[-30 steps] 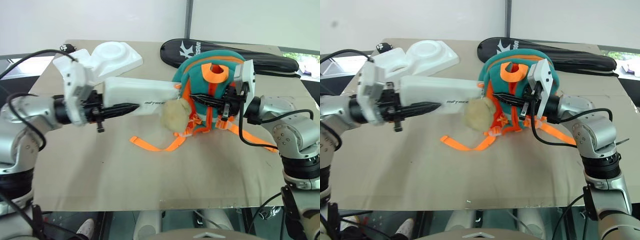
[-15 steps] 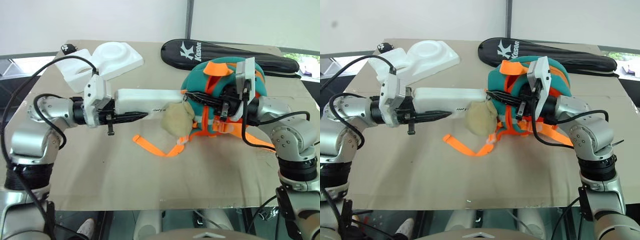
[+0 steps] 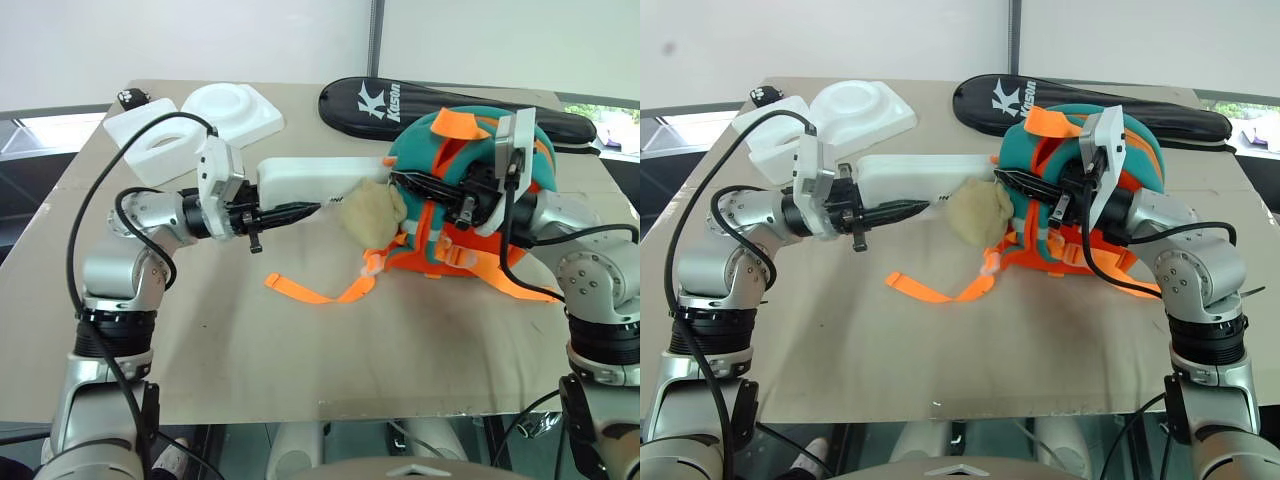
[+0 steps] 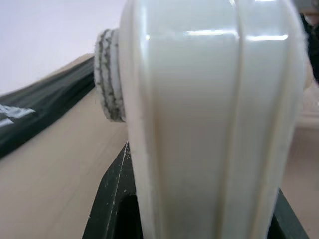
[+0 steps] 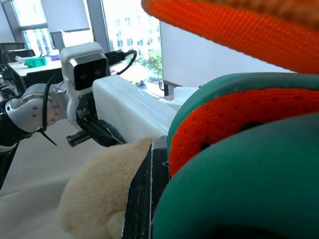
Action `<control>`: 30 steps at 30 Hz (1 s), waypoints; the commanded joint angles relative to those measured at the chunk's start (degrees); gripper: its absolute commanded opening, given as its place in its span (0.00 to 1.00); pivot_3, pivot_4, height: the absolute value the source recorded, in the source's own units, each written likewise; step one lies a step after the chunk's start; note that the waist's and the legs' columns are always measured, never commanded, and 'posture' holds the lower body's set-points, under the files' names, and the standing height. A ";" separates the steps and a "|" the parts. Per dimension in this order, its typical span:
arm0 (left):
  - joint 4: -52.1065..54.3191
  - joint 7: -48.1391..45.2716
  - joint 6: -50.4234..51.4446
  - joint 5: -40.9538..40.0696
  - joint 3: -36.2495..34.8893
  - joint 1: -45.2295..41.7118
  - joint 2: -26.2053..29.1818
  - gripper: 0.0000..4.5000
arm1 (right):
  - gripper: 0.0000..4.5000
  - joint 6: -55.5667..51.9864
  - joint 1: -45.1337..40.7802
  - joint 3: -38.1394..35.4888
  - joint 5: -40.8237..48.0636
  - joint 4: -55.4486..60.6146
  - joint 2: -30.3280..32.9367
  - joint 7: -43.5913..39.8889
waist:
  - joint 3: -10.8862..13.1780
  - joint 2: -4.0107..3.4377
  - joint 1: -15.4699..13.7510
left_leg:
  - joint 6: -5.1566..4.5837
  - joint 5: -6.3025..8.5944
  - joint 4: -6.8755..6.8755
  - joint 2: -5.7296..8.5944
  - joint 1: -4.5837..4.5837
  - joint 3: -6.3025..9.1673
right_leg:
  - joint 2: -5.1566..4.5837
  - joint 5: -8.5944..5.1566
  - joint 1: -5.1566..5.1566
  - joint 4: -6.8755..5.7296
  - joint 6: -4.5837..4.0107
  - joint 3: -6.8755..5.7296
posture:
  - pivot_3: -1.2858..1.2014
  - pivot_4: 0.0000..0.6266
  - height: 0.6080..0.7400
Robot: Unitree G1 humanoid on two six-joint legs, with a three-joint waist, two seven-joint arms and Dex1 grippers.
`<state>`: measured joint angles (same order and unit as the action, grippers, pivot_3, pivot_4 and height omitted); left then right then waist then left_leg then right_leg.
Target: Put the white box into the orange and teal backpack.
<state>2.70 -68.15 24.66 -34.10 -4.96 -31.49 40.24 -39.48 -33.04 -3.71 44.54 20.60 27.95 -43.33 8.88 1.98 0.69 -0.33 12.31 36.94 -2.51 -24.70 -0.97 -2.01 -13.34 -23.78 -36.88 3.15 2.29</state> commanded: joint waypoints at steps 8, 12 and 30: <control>1.39 3.16 7.84 -12.00 -8.82 -5.31 -3.36 0.24 | 0.00 3.93 2.30 -3.01 0.68 3.10 0.29 -0.09 | 0.02 0.00 0.16 | 0.00 0.00 0.07 0.00 0.00 0.03 | 0.01 0.00 0.00 -0.06 0.00 -0.01 | 0.52 0.24 1.00; 2.58 2.31 8.44 -12.33 -8.65 -4.64 -3.57 0.24 | 0.00 5.17 4.88 -3.16 -0.36 2.96 2.25 -1.93 | 0.03 -0.02 -0.02 | 0.00 0.00 0.04 0.00 0.00 0.02 | 0.01 0.00 0.00 -0.04 0.00 -0.01 | 0.52 0.24 1.00; -6.29 -5.49 -7.64 10.41 14.07 -12.67 -11.17 0.24 | 0.00 3.81 7.43 -2.57 -0.43 9.55 8.37 -1.26 | 0.04 -0.02 -0.62 | 0.00 0.00 0.23 0.02 0.02 0.03 | 0.05 0.01 0.14 0.00 0.01 0.04 | 0.52 0.24 1.00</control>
<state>-5.27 -73.63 17.20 -24.78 5.52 -42.47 30.67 -36.18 -23.28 -5.20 42.98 27.26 36.52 -46.21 8.92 1.96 0.07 -0.33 12.31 37.17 -2.48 -24.71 -0.93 -1.95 -13.33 -23.65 -36.87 3.16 2.32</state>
